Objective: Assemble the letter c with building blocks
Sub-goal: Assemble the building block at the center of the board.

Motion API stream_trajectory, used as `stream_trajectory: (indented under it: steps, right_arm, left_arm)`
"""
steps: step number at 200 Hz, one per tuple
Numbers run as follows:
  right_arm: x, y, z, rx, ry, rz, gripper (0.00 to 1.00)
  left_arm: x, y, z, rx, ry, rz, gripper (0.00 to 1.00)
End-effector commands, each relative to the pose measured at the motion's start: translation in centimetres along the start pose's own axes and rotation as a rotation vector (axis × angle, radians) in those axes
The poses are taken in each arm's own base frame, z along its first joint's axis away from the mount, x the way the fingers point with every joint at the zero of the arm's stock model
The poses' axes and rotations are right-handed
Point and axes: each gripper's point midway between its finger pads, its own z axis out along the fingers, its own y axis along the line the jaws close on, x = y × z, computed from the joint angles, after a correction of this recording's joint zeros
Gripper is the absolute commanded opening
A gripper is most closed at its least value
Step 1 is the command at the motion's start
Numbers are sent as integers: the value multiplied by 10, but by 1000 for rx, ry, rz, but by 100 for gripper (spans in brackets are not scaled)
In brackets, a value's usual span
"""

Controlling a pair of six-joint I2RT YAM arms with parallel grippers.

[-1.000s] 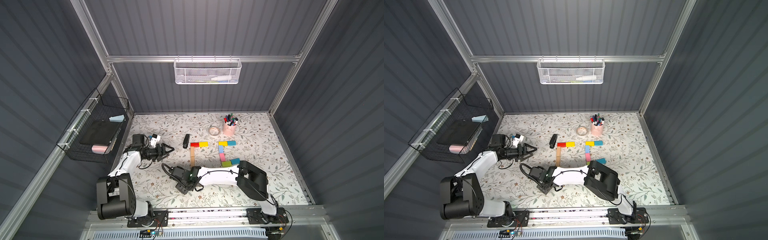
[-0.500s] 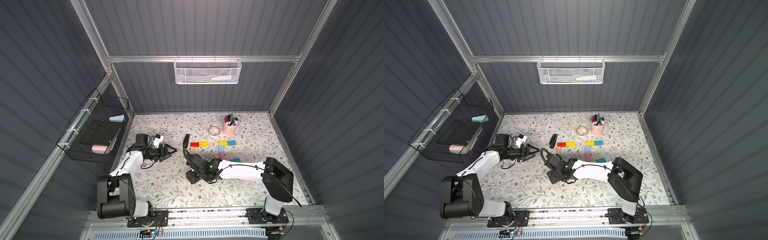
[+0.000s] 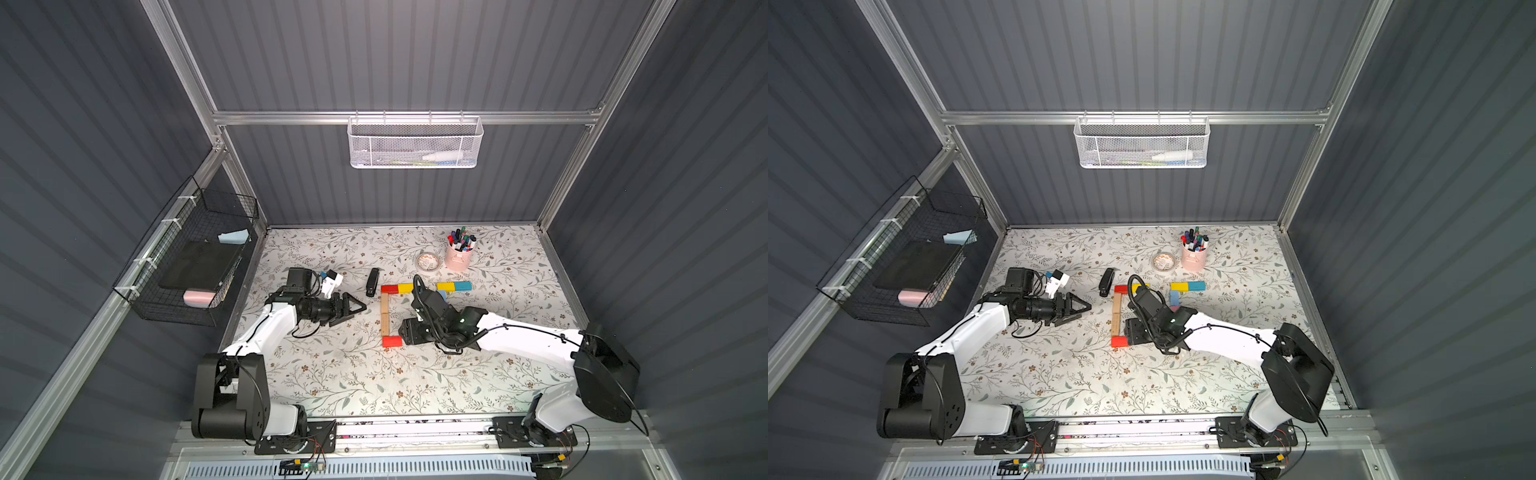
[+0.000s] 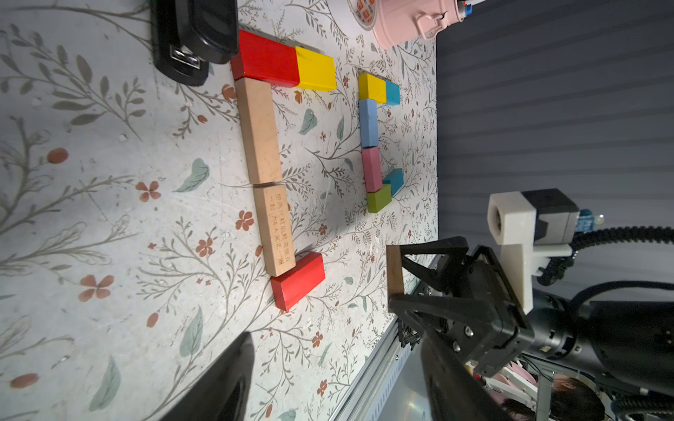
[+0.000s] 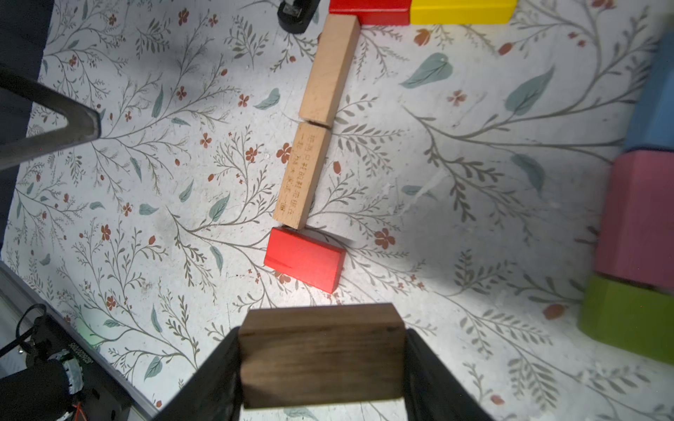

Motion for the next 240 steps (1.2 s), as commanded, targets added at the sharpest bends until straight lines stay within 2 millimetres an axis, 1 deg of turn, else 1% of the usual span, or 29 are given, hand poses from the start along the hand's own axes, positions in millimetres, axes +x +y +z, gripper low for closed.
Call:
stream_trajectory:
  steps: [1, 39, 64, 92, 146, 185, 207, 240]
  right_arm:
    - [5, -19, -2, 45, 19, 57, 41]
    - [5, -36, 7, 137, 51, 32, 42]
    - [7, -42, 17, 186, 89, 20, 42]
    - [10, -42, 28, 203, 129, 18, 42]
    - [18, -39, 41, 176, 152, 35, 42]
    - [23, -37, 46, 160, 163, 43, 42]
    - [24, -37, 49, 156, 166, 45, 46]
    - [25, -36, 54, 147, 170, 54, 47]
  left_arm:
    - [7, 0, -1, -15, 3, 9, 71]
    - [8, 3, 2, -18, 13, 1, 71]
    - [8, 3, 4, -19, 18, 0, 71]
    - [9, 4, 5, -19, 23, -4, 71]
    - [10, 5, 7, -25, 28, -7, 71]
    - [11, 5, 7, -27, 29, -8, 71]
    - [11, 6, 8, -28, 33, -9, 71]
    - [11, 6, 8, -27, 35, -7, 71]
